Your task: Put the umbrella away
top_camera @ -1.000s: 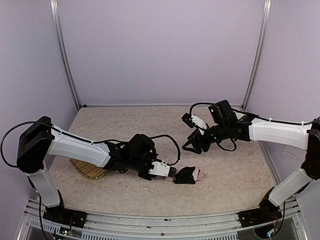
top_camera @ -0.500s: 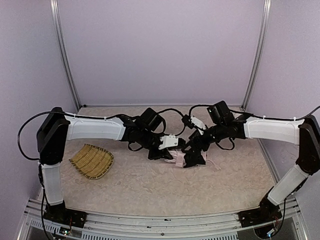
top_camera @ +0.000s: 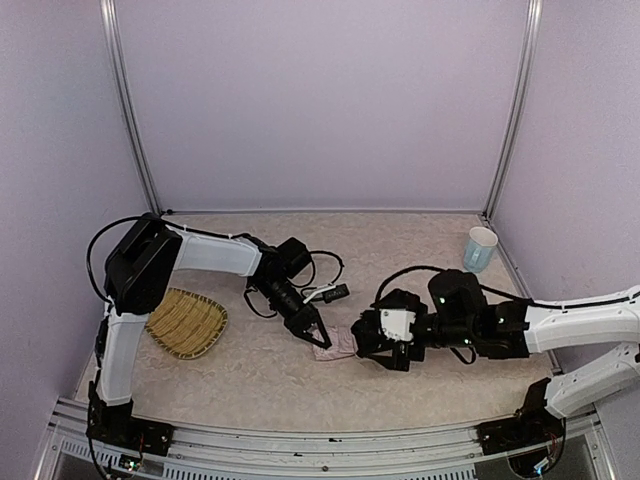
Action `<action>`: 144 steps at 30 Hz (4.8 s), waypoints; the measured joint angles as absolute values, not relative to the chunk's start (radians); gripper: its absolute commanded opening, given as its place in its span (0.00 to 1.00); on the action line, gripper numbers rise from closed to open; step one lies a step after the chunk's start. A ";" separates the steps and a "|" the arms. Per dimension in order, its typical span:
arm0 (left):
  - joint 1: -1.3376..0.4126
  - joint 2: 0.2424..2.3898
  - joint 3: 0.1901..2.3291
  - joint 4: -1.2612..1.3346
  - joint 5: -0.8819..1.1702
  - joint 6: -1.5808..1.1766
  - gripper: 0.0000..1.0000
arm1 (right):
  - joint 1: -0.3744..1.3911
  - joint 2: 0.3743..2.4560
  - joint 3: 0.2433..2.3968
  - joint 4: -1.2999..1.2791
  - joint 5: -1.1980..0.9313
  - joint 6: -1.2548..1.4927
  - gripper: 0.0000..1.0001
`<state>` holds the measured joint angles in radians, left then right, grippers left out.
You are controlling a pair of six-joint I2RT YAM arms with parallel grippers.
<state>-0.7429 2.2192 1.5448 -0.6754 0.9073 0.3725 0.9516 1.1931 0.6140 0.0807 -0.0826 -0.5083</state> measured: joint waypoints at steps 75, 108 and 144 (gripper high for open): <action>-1.126 1.491 0.593 0.589 -0.135 0.505 0.99 | 0.787 1.179 0.714 -0.003 0.045 0.321 0.64; -0.984 1.908 1.058 0.006 0.191 0.265 0.00 | 1.068 1.255 0.691 -0.238 0.289 0.548 0.44; -0.876 1.988 1.229 -0.103 0.355 -0.142 0.00 | 0.867 1.611 0.923 -0.120 0.213 0.289 0.00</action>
